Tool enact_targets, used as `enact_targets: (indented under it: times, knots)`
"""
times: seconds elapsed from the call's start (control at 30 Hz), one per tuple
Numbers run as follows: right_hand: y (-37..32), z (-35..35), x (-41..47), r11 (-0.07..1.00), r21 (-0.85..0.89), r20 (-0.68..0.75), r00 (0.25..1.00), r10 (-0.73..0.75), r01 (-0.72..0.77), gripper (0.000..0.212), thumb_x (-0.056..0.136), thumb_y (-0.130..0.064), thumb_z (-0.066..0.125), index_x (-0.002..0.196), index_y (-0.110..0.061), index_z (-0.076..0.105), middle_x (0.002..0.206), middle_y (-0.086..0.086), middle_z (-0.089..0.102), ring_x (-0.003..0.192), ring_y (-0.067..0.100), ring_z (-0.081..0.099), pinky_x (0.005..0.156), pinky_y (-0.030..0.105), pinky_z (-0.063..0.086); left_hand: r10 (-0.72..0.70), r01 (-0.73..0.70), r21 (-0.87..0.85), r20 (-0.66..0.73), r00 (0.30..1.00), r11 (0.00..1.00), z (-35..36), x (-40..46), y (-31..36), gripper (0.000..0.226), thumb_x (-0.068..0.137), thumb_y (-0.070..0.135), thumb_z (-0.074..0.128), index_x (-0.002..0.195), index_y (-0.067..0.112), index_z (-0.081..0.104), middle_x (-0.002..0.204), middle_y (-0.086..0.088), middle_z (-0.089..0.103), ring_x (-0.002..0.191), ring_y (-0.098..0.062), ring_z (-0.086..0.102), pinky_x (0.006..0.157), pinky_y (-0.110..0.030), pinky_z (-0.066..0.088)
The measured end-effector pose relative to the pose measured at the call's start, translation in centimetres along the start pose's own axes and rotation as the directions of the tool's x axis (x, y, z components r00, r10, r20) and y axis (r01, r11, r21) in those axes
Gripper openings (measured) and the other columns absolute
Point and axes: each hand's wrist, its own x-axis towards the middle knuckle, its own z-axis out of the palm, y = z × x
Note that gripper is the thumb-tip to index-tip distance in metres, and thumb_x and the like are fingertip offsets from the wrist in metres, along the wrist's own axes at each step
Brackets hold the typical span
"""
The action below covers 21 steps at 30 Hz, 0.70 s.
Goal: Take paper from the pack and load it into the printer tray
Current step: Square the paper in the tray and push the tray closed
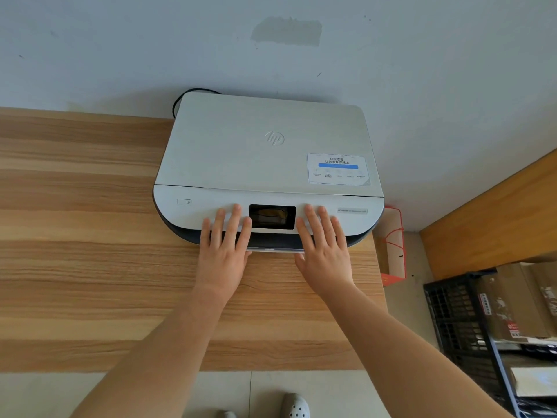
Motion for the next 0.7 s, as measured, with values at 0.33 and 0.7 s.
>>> enact_targets:
  times: [0.33,0.7]
  knots:
    - [0.5,1.8,0.4,0.998,-0.034,-0.139,0.989,-0.050,0.045,0.087,0.075,-0.028,0.074,0.143,-0.008,0.026,0.154,0.016,0.012,0.141,0.037,0.014,0.114,0.052,0.011,0.037,-0.036,0.014,-0.099,0.994,0.999,1.8,0.1,-0.7,0.071,0.084,0.032,0.068,0.142,0.009,0.036,0.153,-0.018,0.017,0.135,-0.042,0.026,0.106,-0.061,0.030]
    - [-0.1,-2.6,-0.2,1.000,0.026,0.095,0.995,0.006,-0.008,0.092,0.080,-0.050,0.062,0.151,-0.013,0.017,0.162,0.009,0.002,0.148,0.029,-0.003,0.120,0.044,0.000,0.021,-0.013,-0.081,0.098,0.995,0.997,-2.9,-0.5,-0.5,0.081,0.085,0.053,0.057,0.148,0.012,0.026,0.159,-0.013,0.015,0.142,-0.037,0.022,0.115,-0.053,0.023]
